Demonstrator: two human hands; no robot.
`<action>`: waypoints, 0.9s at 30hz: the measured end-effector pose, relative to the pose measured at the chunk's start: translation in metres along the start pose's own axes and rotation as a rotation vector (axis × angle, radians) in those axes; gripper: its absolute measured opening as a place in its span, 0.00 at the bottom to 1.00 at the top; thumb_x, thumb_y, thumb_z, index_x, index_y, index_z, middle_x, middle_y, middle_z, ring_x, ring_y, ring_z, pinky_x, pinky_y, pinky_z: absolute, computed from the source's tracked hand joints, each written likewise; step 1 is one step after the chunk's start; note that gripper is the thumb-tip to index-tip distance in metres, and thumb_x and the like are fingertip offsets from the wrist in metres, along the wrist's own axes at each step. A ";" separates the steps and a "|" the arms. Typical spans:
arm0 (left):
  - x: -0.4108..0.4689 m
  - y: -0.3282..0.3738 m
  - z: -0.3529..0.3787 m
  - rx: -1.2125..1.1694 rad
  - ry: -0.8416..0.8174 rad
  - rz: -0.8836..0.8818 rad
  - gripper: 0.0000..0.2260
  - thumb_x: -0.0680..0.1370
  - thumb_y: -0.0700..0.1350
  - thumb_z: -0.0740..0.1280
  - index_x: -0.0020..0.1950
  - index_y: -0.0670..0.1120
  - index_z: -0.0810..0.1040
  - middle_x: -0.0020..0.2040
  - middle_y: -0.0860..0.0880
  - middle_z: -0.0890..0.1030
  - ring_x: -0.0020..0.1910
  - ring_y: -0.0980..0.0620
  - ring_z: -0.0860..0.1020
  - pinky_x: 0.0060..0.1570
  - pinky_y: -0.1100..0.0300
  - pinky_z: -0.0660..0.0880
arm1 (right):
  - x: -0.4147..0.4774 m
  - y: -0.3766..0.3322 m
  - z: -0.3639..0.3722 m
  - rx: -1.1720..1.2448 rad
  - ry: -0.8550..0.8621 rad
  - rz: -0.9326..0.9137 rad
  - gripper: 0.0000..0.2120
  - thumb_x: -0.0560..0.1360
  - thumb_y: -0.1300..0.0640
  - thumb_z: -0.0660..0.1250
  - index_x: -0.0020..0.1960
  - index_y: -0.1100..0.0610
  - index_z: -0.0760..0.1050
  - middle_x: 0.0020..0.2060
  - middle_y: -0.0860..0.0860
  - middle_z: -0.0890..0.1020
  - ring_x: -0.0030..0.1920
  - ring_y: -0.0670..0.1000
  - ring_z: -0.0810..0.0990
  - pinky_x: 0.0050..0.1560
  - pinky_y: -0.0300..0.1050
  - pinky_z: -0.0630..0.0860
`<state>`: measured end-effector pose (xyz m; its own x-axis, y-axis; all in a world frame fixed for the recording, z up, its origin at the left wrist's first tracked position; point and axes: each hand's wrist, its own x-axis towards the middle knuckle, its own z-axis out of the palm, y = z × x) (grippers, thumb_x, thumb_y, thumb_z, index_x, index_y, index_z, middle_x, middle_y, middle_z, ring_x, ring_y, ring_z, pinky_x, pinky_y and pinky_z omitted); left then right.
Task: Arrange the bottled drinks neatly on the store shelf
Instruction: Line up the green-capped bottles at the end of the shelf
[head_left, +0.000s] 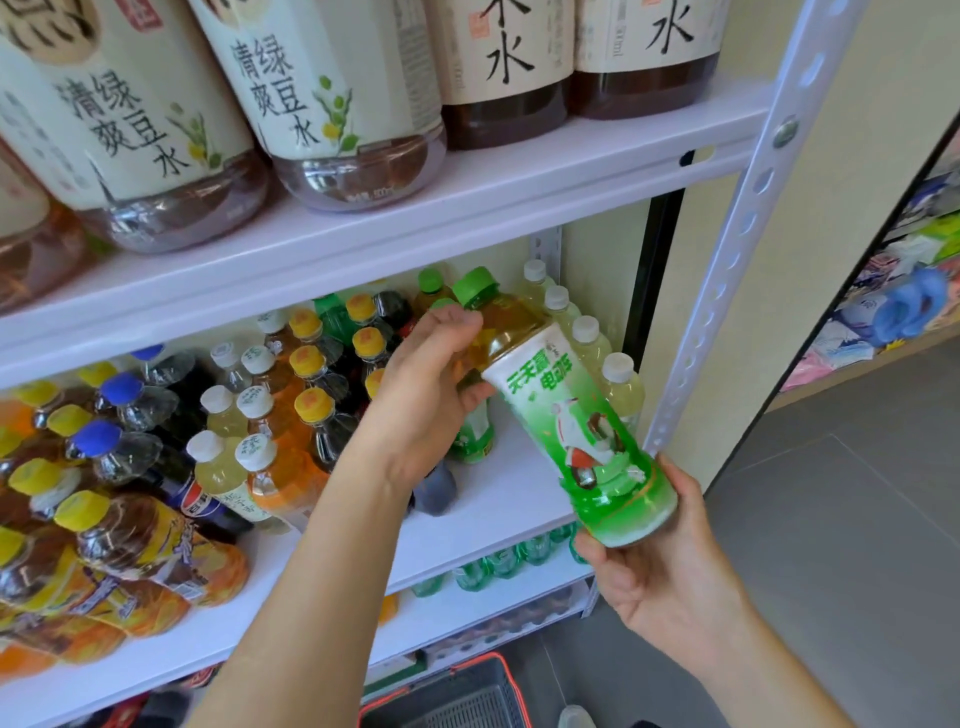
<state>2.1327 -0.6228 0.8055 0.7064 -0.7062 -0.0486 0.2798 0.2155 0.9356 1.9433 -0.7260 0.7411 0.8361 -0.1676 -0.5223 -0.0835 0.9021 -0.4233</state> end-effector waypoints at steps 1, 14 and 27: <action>0.001 -0.001 0.001 0.002 -0.012 0.006 0.15 0.72 0.49 0.70 0.57 0.49 0.72 0.50 0.51 0.81 0.46 0.54 0.79 0.43 0.59 0.73 | 0.000 0.000 0.000 0.009 -0.006 0.030 0.26 0.68 0.35 0.64 0.43 0.59 0.80 0.26 0.59 0.74 0.16 0.50 0.71 0.14 0.34 0.64; 0.000 0.007 0.010 0.530 0.081 0.291 0.08 0.76 0.52 0.67 0.52 0.50 0.80 0.37 0.53 0.79 0.36 0.56 0.77 0.38 0.62 0.75 | 0.025 -0.004 -0.019 -0.179 0.081 0.167 0.32 0.76 0.33 0.54 0.37 0.59 0.81 0.26 0.59 0.75 0.17 0.51 0.69 0.17 0.34 0.64; 0.052 0.007 0.023 1.353 0.288 0.579 0.12 0.77 0.52 0.70 0.54 0.45 0.78 0.40 0.53 0.77 0.40 0.50 0.77 0.39 0.56 0.73 | 0.045 -0.037 0.013 -1.720 0.322 -1.026 0.23 0.74 0.58 0.69 0.68 0.58 0.71 0.61 0.57 0.74 0.61 0.59 0.72 0.57 0.52 0.72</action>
<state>2.1561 -0.6733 0.8172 0.6510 -0.5556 0.5172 -0.7591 -0.4723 0.4480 1.9913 -0.7613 0.7428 0.8093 -0.4950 0.3163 -0.2242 -0.7580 -0.6125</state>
